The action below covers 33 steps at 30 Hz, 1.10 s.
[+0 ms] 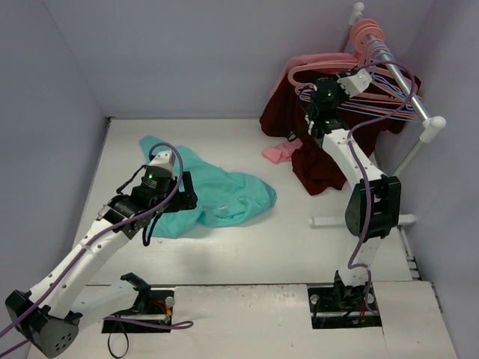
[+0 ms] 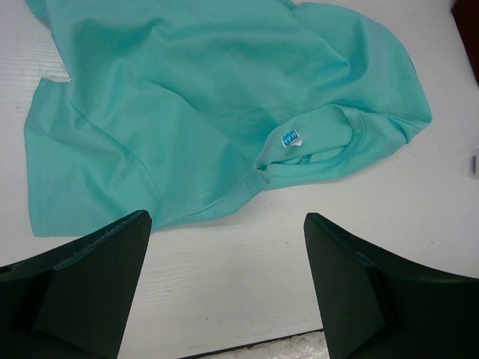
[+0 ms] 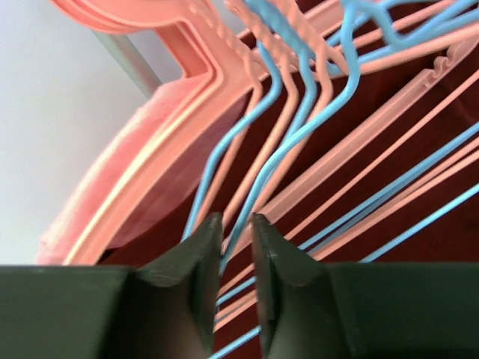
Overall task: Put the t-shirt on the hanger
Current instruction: Pick up the hanger from the clothesline.
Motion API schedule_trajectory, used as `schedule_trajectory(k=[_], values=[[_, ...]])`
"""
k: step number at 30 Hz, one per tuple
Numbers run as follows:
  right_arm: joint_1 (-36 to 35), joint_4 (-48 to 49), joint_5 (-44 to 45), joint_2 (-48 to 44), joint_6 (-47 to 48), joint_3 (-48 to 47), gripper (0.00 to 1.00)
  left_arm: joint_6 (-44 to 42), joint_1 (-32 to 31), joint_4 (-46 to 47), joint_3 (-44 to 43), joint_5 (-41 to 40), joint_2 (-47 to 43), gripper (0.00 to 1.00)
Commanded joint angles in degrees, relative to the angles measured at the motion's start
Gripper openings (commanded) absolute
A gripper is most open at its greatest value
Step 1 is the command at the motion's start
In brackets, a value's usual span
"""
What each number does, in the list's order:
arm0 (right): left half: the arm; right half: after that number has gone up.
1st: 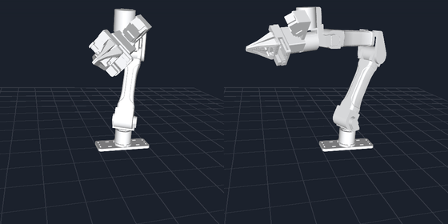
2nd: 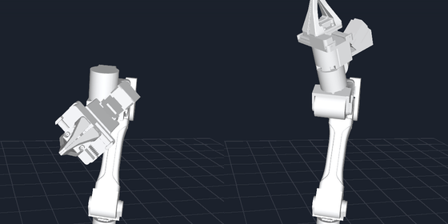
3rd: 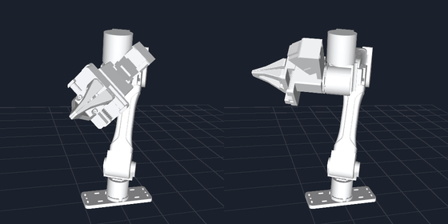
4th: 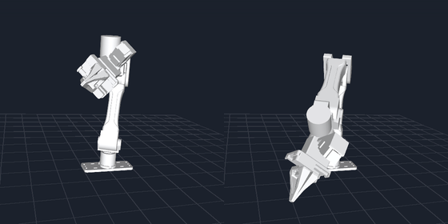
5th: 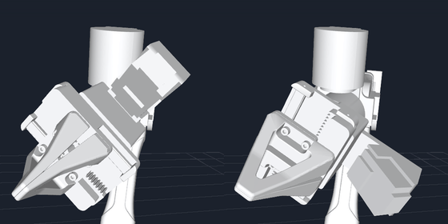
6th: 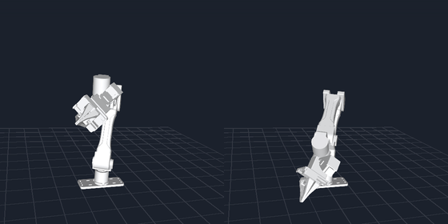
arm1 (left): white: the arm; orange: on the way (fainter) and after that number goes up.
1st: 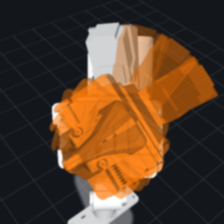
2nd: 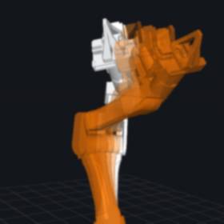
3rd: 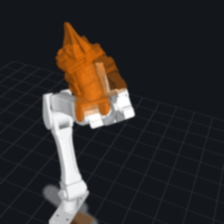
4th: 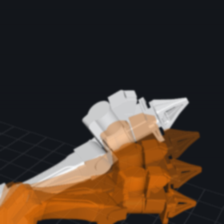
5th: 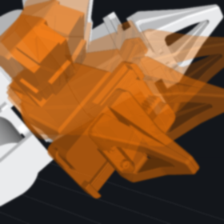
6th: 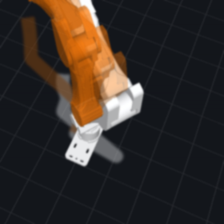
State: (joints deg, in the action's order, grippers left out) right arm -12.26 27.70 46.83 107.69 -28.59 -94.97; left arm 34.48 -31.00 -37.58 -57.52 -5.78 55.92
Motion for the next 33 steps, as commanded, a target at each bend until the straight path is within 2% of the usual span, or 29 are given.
schedule_trajectory(k=[1, 4, 6, 26, 33], values=[[1.37, 5.8, 1.53, -3.4, -0.02, 1.9, 0.13, -0.55, 0.24, 1.24, -0.66, 0.02, -0.2, 0.79], [1.62, 6.04, 2.11, -4.81, 0.01, 4.49, 0.03, -0.47, 0.24, 1.21, -0.5, 0.15, -0.12, 0.79], [1.54, 6.22, 1.92, -5.8, 0.06, 5.68, 0.0, -0.47, 0.24, 1.23, -0.49, 0.28, 0.01, 0.79], [-1.68, 7.02, 2.14, -21.72, 0.74, 19.96, 0.0, 0.06, 0.24, 1.39, -1.27, 0.86, 2.41, 0.79], [-6.13, 6.94, 0.81, -28.28, -0.27, 25.92, 0.0, -0.15, 0.24, 1.25, -1.72, 0.65, 2.74, 0.79]])
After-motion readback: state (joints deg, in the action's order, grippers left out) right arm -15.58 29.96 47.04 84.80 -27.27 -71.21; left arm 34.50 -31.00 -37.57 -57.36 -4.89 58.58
